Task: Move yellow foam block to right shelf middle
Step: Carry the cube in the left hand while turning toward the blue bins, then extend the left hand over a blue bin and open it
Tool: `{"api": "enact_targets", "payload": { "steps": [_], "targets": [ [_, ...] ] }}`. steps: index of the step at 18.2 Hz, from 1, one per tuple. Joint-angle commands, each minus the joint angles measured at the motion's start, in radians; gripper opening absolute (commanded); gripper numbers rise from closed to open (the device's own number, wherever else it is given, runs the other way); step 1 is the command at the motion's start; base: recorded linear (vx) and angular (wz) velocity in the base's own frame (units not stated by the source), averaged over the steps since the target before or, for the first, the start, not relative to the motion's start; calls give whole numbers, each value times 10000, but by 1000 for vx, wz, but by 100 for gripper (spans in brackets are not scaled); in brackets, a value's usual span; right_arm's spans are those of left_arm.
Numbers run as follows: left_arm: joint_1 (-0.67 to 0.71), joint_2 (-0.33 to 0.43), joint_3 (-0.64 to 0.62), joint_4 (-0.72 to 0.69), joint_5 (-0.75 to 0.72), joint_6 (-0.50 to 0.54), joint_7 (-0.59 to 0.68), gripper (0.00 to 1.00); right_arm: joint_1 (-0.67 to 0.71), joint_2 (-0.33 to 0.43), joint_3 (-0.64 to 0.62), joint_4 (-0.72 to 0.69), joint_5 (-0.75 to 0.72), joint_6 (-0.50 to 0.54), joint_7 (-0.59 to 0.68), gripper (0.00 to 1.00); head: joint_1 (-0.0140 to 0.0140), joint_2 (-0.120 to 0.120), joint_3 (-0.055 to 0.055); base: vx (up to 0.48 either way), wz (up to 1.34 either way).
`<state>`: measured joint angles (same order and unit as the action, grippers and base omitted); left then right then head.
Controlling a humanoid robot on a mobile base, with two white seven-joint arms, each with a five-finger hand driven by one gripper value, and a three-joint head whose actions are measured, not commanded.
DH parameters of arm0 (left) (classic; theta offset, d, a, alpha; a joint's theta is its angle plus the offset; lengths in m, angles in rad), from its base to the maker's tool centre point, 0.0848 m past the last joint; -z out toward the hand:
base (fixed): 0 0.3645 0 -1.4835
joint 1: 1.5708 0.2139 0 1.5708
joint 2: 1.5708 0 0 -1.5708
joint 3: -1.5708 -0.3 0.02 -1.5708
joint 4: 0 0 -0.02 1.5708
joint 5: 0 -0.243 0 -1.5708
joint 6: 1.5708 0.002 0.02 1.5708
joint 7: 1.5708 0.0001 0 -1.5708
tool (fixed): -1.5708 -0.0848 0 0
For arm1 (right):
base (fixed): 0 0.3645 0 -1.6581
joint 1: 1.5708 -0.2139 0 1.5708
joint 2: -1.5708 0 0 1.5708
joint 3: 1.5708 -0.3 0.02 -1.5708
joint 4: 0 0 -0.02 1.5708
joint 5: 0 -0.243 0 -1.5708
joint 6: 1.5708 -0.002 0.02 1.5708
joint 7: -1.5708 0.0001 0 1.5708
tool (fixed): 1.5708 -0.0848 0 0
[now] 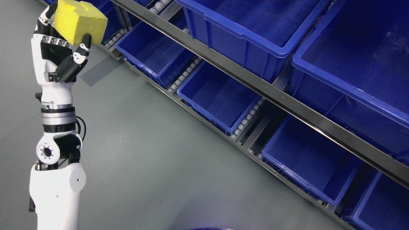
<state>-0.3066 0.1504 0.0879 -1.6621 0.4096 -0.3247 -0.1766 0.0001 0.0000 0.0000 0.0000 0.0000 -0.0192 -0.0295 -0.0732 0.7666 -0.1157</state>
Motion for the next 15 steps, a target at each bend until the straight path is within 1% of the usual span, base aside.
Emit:
{"api": "enact_targets", "payload": {
  "steps": [1,2,4,5,7,10,14,15],
  "targets": [
    [-2696,1930,-1183,115,-92,1969,-577,23,229,-175,-123,-175,30,-7,4,100,0,0,0,266,-330],
    [-3279,2038,-1489,268,-366,2521,-1021,23,244,-175,-123,-175,30,-7,4,100,0,0,0,266,-330],
    [-4049,2009,-2058,727,-1818,3214,-1972,24,244,-175,-123,-175,30,-7,4,100,0,0,0,261,-294],
    [-4340,1872,-2212,1079,-2828,3308,-2690,24,244,-175,-123,-175,30,-7,4,100,0,0,0,211,-237],
    [-4389,1230,-2473,1358,-4121,3309,-3842,24,244,-175,-123,-175,30,-7,4,100,0,0,0,198,-232],
    [-4359,660,-2734,1358,-5045,3309,-4720,24,229,-175,-123,-175,30,-7,4,100,0,0,0,175,-223],
    [-4389,-76,-3577,1603,-5124,3324,-5105,25,244,-175,-123,-175,30,-7,4,100,0,0,0,140,-176],
    [-4405,-427,-3761,1710,-5139,3324,-5212,25,244,-175,-123,-175,30,-7,4,100,0,0,0,126,-165]
  ]
}}
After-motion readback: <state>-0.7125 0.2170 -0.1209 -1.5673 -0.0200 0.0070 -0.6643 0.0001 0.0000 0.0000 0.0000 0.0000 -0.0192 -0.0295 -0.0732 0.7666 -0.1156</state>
